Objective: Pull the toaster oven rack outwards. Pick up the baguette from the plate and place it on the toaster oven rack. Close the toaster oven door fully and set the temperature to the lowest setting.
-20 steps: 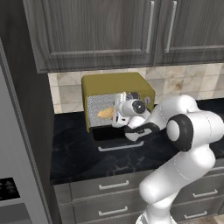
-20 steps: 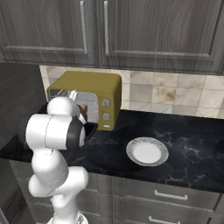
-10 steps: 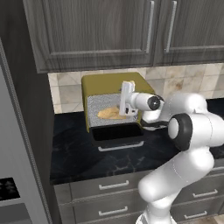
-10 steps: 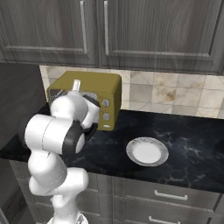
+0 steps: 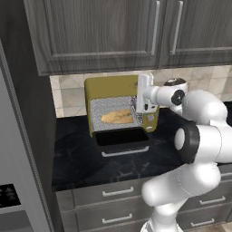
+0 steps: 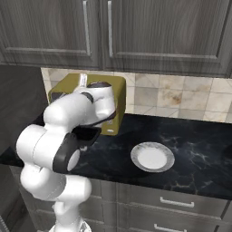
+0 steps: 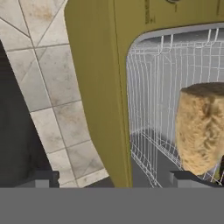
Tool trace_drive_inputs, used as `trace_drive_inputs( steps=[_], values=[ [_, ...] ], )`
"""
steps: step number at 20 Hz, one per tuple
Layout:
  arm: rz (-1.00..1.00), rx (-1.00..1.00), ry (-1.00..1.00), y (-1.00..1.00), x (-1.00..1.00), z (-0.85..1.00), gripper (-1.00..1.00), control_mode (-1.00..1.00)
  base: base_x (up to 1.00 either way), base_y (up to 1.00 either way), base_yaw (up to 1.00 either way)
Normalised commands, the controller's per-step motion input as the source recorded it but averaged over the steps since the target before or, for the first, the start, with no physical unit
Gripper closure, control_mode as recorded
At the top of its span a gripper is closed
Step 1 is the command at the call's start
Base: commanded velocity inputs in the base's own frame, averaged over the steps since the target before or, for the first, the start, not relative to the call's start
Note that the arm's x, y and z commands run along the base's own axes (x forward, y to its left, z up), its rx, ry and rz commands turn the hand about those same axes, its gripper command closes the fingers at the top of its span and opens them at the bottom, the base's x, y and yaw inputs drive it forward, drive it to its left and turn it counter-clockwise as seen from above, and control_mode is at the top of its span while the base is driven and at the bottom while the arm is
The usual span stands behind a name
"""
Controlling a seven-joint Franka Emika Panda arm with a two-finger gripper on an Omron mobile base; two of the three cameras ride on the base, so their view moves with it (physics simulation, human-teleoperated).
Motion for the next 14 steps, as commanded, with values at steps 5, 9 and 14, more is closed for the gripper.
trace_drive_inputs(
  steps=[5, 9, 14],
  values=[
    [0.03, 0.00, 0.00, -0.68, -0.58, 0.49, -1.00, -1.00, 0.00, 0.00, 0.00],
    [0.02, 0.00, 0.00, -0.58, -0.70, 0.38, -1.00, -1.00, 0.00, 0.00, 0.00],
    [0.00, 0.00, 0.00, -0.50, -0.65, 0.41, -1.00, -1.00, 0.00, 0.00, 0.00]
  ],
)
